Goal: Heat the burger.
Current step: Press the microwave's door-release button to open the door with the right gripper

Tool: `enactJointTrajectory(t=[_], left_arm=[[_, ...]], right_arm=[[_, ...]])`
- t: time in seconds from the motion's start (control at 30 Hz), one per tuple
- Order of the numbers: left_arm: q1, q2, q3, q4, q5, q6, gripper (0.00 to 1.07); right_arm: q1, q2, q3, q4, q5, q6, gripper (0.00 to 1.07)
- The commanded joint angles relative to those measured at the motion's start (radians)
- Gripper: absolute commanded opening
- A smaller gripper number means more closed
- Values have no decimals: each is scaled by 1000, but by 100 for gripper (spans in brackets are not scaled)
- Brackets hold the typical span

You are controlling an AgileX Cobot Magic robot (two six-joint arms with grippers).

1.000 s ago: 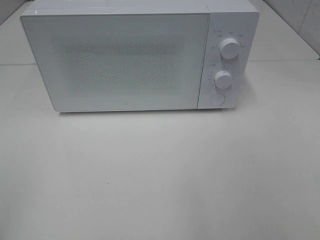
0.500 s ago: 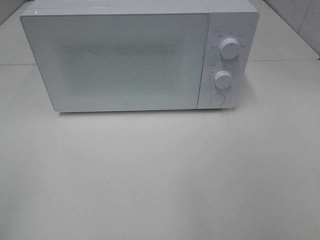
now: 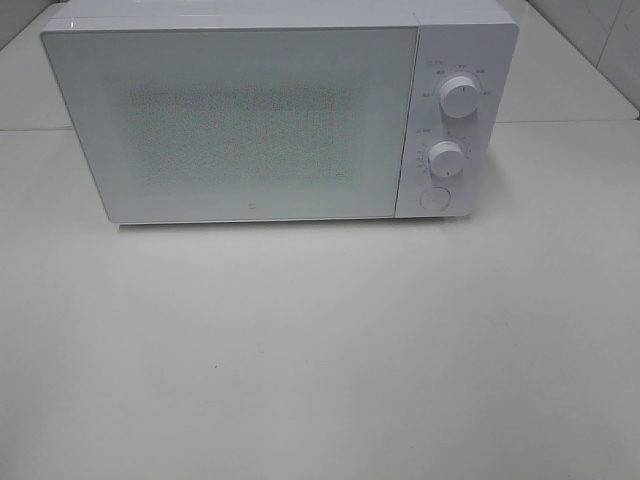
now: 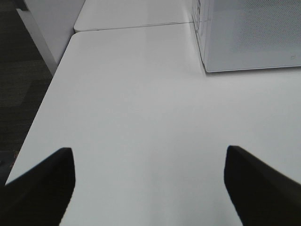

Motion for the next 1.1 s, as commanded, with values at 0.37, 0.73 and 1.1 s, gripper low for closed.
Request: enactJointTrajectory(t=[0.37, 0.73, 1.1], left_arm=[[2, -19, 2, -1, -2, -6, 80], [2, -19, 2, -1, -2, -6, 80], [2, -19, 2, -1, -2, -6, 80]], right_arm=[[-2, 200, 6, -1, -324, 6, 76], [-2, 491, 100, 0, -664, 11, 76], [-2, 722, 133, 0, -929, 61, 67]])
